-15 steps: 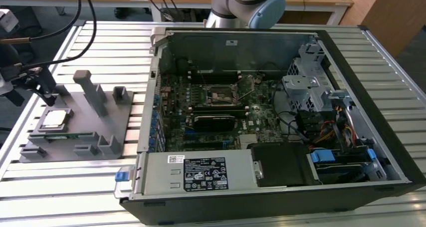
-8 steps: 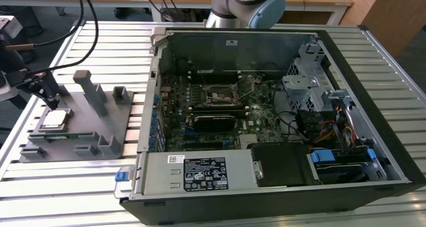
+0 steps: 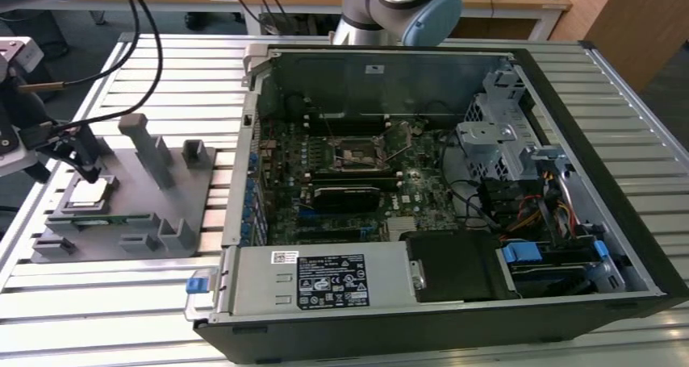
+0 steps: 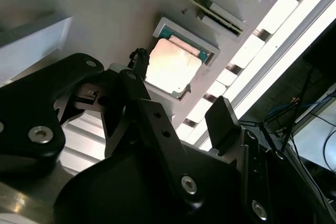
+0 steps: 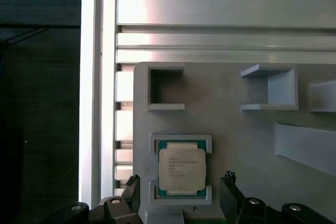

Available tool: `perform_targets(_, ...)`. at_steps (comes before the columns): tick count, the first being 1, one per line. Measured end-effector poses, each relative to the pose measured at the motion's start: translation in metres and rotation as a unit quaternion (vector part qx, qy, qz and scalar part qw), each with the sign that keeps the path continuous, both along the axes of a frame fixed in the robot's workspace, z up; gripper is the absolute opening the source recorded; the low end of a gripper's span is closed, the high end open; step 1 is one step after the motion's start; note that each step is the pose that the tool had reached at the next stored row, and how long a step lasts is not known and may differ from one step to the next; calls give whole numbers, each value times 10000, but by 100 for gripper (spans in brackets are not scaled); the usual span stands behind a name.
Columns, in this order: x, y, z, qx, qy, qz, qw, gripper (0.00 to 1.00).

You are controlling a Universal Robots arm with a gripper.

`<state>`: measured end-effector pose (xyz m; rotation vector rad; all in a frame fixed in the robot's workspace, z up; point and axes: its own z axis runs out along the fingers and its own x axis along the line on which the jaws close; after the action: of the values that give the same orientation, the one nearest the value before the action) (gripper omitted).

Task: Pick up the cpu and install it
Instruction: 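Pick up the cpu and move it towards the insertion slot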

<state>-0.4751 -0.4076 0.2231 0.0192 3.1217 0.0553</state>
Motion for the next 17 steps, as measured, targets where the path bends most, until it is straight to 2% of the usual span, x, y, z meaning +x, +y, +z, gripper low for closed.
perform_targets(4, 0, 2, -59, 0, 0, 0, 10000, 70)
perform_targets(10, 5, 3, -91, 0, 0, -1, 10000, 70)
perform_targets(17, 25, 3, -163, -6, -1, -32, 10000, 70)
